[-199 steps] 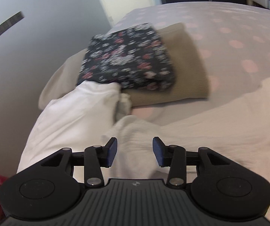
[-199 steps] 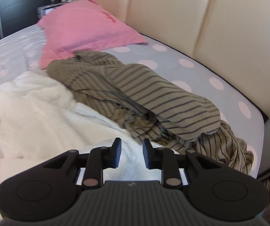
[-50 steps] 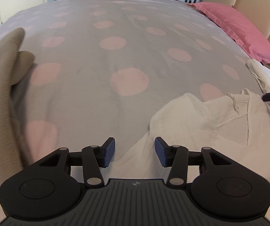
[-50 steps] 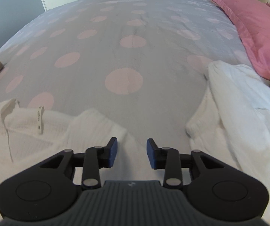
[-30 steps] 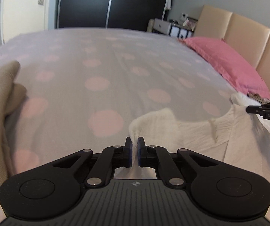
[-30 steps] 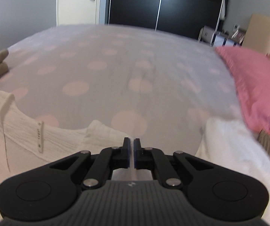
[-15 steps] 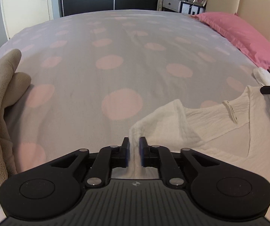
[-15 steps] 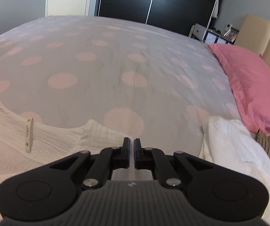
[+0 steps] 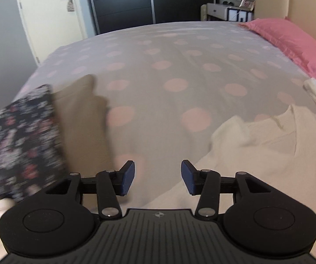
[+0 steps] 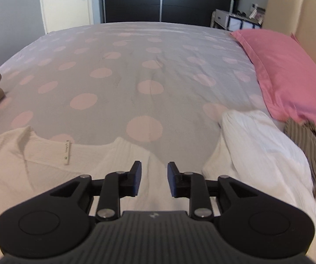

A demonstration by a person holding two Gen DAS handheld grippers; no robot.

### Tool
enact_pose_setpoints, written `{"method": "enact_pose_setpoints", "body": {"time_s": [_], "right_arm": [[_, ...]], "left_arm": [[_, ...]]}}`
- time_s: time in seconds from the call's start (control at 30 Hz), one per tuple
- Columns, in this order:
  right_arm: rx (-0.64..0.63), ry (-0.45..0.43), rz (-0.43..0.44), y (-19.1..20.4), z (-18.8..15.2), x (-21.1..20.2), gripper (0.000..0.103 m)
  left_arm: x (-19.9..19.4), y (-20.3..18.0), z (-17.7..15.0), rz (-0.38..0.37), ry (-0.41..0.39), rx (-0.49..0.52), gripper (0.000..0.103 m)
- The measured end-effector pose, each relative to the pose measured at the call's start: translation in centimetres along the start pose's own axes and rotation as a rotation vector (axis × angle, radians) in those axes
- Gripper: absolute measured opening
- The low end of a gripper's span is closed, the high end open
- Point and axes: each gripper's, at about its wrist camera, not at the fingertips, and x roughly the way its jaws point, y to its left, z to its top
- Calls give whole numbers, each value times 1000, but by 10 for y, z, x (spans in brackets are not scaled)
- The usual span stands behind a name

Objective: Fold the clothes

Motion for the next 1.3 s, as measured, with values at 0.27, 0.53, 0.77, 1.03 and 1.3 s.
{"method": "enact_pose_setpoints", "body": {"time_s": [0.27, 0.53, 0.77, 1.03, 1.3], "right_arm": [[58, 88, 54, -4, -53, -90, 29], [157, 143, 117, 9, -104, -144, 29], [151, 144, 140, 26, -124, -151, 30], [-2, 162, 163, 64, -129, -137, 30], [-65, 267, 91, 83, -135, -111, 30]], "left_arm": [[-64, 68, -53, 167, 70, -124, 45], [-79, 100, -99, 242, 88, -210, 49], [-63, 99, -110, 304, 82, -146, 36], [-69, 93, -103, 250, 82, -146, 0], [-110, 46, -63, 60, 3, -131, 0]]}}
